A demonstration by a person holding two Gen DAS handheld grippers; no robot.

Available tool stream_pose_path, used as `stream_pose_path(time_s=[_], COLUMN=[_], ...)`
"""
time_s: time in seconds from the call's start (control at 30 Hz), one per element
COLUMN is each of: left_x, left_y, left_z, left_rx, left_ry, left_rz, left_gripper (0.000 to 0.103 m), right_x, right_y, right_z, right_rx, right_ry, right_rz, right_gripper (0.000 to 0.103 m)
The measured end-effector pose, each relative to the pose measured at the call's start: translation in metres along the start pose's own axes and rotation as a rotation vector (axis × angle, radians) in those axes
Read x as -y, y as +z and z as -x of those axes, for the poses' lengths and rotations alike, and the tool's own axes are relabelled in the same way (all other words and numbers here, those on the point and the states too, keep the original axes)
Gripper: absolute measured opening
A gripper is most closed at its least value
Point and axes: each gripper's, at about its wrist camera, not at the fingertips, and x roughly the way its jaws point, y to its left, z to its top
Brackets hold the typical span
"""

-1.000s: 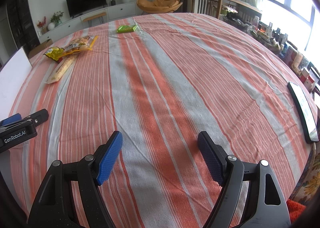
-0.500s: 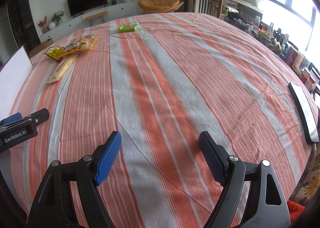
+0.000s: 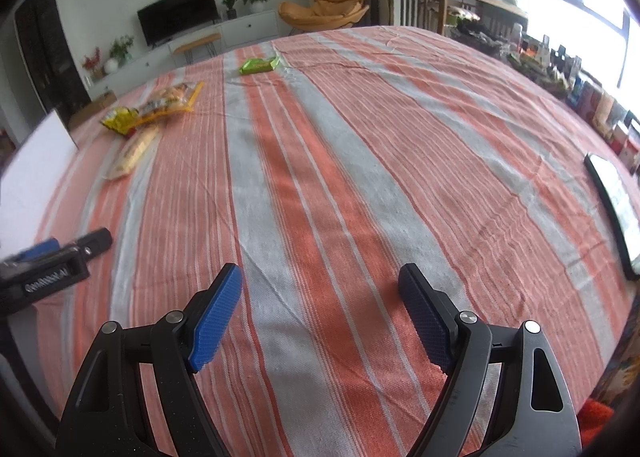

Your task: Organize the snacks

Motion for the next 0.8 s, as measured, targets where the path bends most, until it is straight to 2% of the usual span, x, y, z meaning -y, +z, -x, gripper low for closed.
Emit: stream_pose_path(time_s=[0.13, 0.2, 0.33, 0.43, 0.53, 0.63, 0.7, 0.73, 0.8], left_x=[0.0, 0.0, 0.002, 0.001, -0.008, -0.019, -0.023, -0.024, -0.029], left_y=[0.0, 0.0, 0.004, 0.001, -0.021, -0.04, -0.046, -0.047, -0.048], left_z=[0.0, 0.0, -0.003, 0.0, 0.014, 0.028, 0.032, 0.033, 0.035], left_rx=[0.0, 0.0, -0.005, -0.062, -0.073, -0.066, -0.088, -0.095, -0.111], left_ry=[0.0, 0.0, -0.003, -0.036, -0.06, -0.064, -0.073, -0.072, -0.075], left_rz=[0.0, 0.0, -0.006, -0.052, -0.091, -0.102, -0.118, -0.126, -0.115], left_gripper=[0.103, 0.103, 0.103, 0.103, 0.103, 0.103, 0.103, 0.103, 0.103], right_x=[0.012, 0.004, -0.056, -0.122, -0.17, -0.204, -0.209, -0.209, -0.198], right_y=[0.011, 0.027, 0.082, 0.118, 0.132, 0.135, 0.131, 0.128, 0.124], right_z=[-0.001, -0.014, -0.053, -0.084, -0.108, -0.134, -0.14, -0.136, -0.132], right_rx=[-0.009, -0.059, -0.191, -0.275, -0.314, -0.334, -0.323, -0.29, -0.281], right_ry=[0.088, 0.135, 0.248, 0.338, 0.343, 0.287, 0.227, 0.183, 0.194], right_rz=[-0.075, -0.058, 0.111, 0.261, 0.343, 0.366, 0.373, 0.392, 0.38], right_gripper=[0.083, 0.083, 0.083, 0.081, 0.08, 0.078, 0.048, 0.033, 0.032])
